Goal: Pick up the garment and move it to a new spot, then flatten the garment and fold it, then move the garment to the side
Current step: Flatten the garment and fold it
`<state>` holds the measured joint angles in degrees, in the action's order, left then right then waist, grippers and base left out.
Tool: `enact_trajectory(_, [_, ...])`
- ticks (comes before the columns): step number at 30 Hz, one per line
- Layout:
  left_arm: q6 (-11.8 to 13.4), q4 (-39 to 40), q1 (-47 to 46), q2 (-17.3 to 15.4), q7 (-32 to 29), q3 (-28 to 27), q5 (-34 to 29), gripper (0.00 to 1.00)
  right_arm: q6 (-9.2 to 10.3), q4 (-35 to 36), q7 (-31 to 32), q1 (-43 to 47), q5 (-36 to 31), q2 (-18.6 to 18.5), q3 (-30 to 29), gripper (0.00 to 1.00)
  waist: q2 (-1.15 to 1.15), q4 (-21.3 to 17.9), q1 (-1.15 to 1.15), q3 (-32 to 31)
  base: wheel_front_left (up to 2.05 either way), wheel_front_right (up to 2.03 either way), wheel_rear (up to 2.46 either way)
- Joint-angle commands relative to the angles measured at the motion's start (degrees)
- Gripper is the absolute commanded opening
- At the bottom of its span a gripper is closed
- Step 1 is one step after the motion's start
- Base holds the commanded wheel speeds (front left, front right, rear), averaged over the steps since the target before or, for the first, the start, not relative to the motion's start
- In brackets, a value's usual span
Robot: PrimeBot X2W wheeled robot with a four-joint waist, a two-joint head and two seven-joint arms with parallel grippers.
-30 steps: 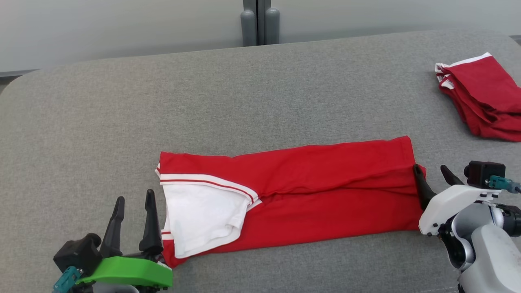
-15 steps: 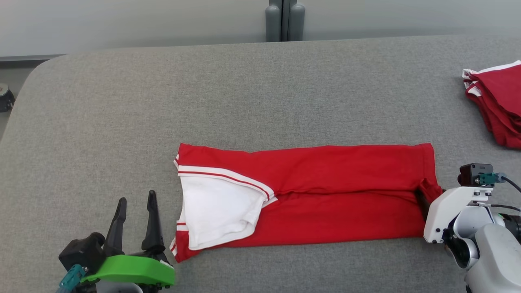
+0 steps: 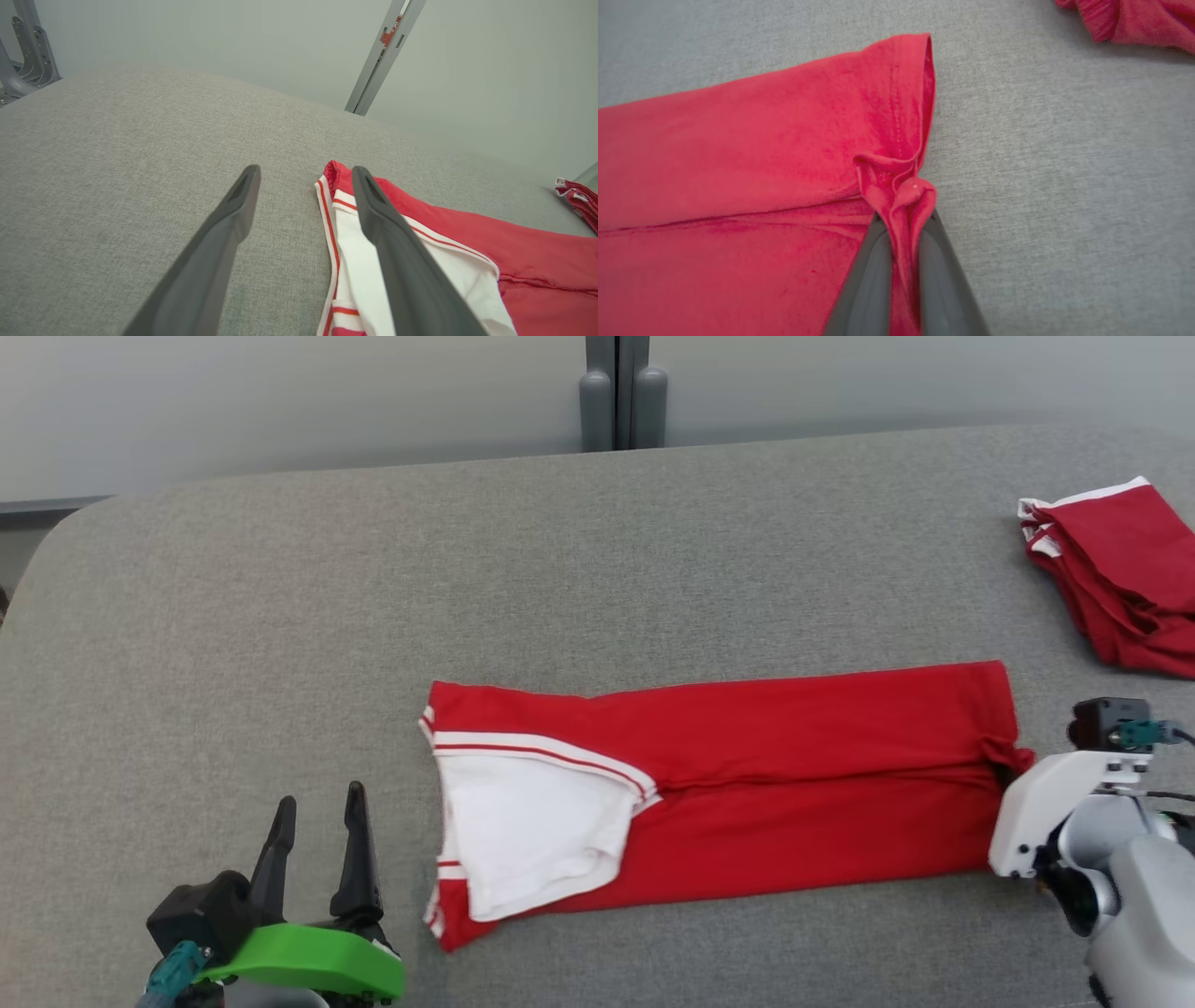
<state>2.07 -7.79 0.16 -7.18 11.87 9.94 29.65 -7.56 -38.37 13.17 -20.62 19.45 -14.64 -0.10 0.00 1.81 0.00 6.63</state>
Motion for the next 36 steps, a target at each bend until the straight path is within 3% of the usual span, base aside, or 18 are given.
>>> enact_trajectory(1, [-0.1, -0.3, -0.2, -0.4, 0.0, 0.4, -0.5, 1.0, 0.16, 0.0, -0.6, 0.2, 0.3, -1.8, -1.1, 0.0, 0.0, -1.2, 0.0, -1.0, 0.0, 0.0, 0.0])
enact_trajectory(7, [-0.4, -1.8, -1.2, -0.5, 0.3, 2.0, -1.7, 1.0, 0.14, 0.9, -2.2, 2.1, 0.8, -4.3, -5.8, 0.0, 0.0, -3.3, 0.0, -1.7, 0.0, 0.0, 0.0])
enact_trajectory(12, [-0.1, -3.2, -1.7, -0.7, 0.8, 2.6, -2.8, 1.0, 0.14, 4.2, -3.1, 3.0, 1.2, -3.2, -5.7, 0.0, 0.0, -4.0, 0.0, -1.7, 0.0, 0.0, 0.0])
enact_trajectory(27, [-0.3, -5.0, -2.7, -0.1, 1.5, 3.2, -2.1, 1.0, 0.11, 30.4, 2.4, 7.7, 7.8, 3.7, 9.9, 0.0, 0.0, 1.2, 0.0, -1.8, 0.0, 0.0, 0.0])
enact_trajectory(36, [-0.5, -5.2, -3.5, 0.4, 1.9, 3.7, -1.7, 1.0, 0.11, 28.7, 3.0, 4.6, 10.8, 9.3, 20.0, 0.0, 0.0, 5.2, 0.0, -1.1, 0.0, 0.0, 0.0])
